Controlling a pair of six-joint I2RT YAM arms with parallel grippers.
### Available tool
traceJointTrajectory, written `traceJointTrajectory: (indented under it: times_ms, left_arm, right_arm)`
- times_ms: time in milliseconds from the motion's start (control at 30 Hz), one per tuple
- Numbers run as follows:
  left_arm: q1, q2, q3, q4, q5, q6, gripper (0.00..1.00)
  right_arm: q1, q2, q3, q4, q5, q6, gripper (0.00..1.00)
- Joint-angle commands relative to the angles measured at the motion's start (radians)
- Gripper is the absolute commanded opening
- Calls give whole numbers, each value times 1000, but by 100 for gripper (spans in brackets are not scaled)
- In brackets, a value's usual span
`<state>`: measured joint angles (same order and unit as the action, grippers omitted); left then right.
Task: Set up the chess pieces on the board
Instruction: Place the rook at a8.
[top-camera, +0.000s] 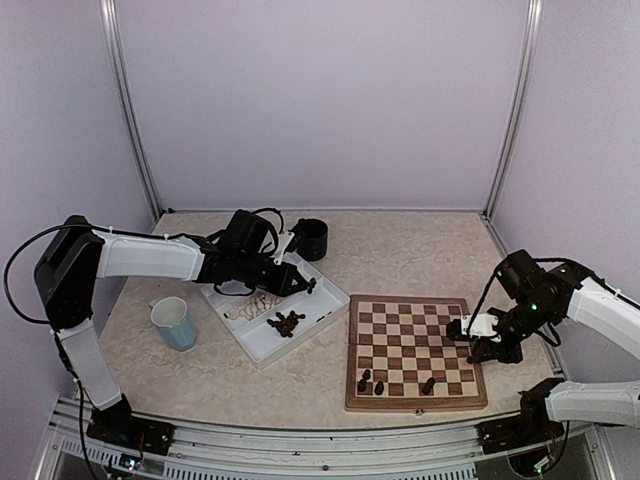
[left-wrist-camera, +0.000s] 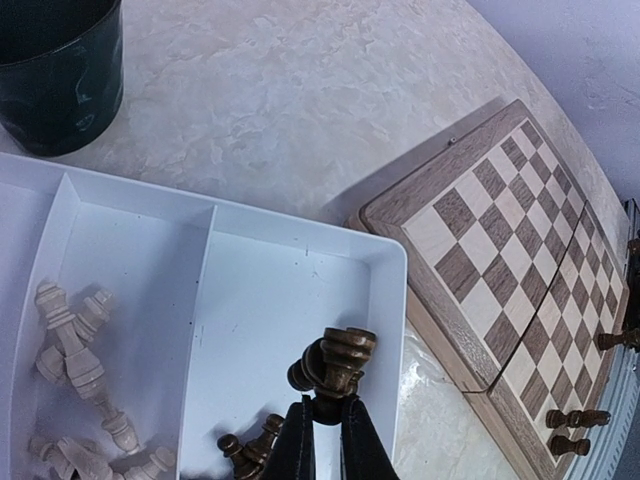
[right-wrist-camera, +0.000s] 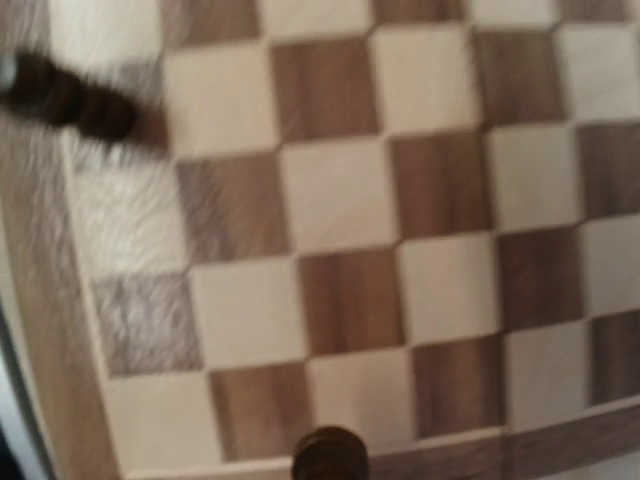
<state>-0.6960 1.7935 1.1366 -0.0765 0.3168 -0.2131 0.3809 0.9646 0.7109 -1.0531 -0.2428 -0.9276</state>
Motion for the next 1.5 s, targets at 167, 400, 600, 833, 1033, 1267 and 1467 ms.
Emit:
traceJointTrajectory:
  times_ms: [167,400,600,833,1033,1267,1467]
  left_arm:
    - [3,27,4,-7,-7,-3,5]
    - [4,33,4,-8,-5,0,5]
    - [7,32,5,-18,-7,10,6]
    - [17,29,-1,-22,-6,17,5]
    - [26,31,-5,-22,-1,26,6]
    - [38,43,-10,-9,12,28,6]
    - [47,50,-6,-9,19,35,6]
  right_arm:
    - [40,21,-4,-146,-49,-267,9]
    - [108,85,2,-141,-43,-232,11]
    - [153,127,5,-140,-37,-217,11]
    - [183,180,17,-152,-23,-207,11]
    - [191,238,39,-181,-13,-207,12]
    - [207,272,39,-185,10,-204,12]
    - [222,283,31,-171,23,-192,20]
